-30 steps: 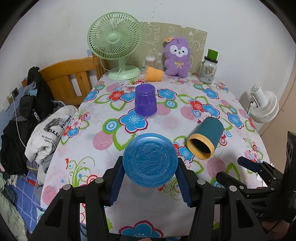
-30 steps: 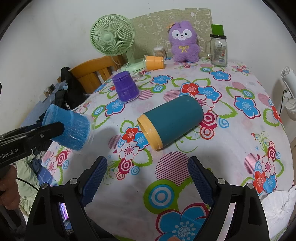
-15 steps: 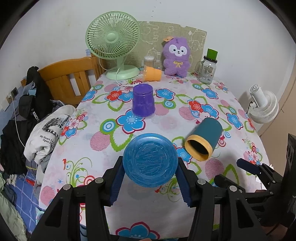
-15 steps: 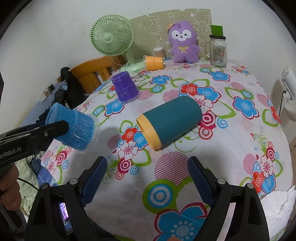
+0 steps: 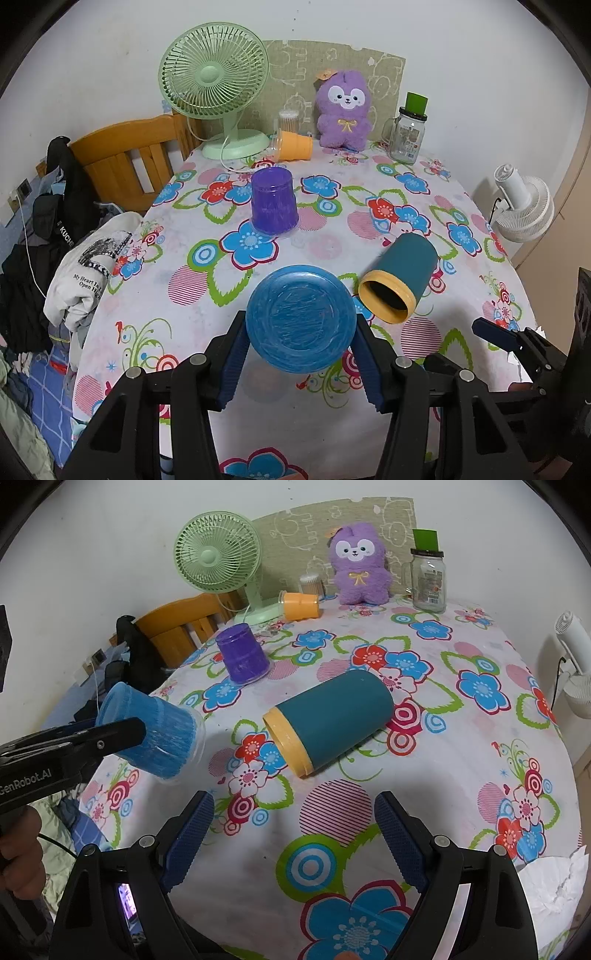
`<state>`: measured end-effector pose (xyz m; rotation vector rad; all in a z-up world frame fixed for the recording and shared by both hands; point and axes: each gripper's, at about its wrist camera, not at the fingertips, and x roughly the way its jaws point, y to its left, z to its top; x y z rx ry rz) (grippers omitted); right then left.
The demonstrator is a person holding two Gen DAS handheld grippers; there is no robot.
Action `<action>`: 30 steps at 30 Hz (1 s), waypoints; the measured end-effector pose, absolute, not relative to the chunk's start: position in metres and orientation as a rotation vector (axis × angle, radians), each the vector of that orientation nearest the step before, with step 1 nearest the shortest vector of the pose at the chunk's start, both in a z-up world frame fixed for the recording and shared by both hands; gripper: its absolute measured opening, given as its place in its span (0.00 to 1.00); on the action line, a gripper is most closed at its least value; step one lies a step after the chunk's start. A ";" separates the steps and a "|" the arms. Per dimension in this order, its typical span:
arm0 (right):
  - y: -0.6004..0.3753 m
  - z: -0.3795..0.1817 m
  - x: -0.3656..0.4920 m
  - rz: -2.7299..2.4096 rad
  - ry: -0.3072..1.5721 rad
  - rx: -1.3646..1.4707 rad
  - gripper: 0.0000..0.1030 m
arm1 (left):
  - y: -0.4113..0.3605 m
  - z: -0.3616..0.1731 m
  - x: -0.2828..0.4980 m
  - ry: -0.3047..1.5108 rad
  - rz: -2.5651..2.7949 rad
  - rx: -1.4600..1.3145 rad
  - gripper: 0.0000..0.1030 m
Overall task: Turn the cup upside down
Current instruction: 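Rotate the left tool to turn the blue cup rim-down, then lower the inverted blue cup onto the tablecloth and open the left tool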
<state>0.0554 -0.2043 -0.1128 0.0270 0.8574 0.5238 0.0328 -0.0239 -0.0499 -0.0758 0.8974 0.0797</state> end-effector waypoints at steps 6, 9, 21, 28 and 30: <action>-0.206 -0.114 0.056 0.519 0.864 0.029 0.88 | -0.023 -0.055 0.039 0.909 0.075 -0.093 0.62; -0.207 -0.114 0.056 0.514 0.864 0.028 0.88 | -0.025 -0.054 0.040 0.900 0.081 -0.096 0.74; -0.206 -0.115 0.056 0.511 0.861 0.023 0.88 | -0.021 -0.055 0.039 0.896 0.088 -0.115 0.75; -0.203 -0.104 0.053 0.508 0.825 0.030 0.88 | -0.021 -0.052 0.033 0.870 0.100 -0.118 0.75; -0.202 -0.100 0.052 0.502 0.812 0.030 0.88 | -0.020 -0.051 0.031 0.864 0.102 -0.121 0.75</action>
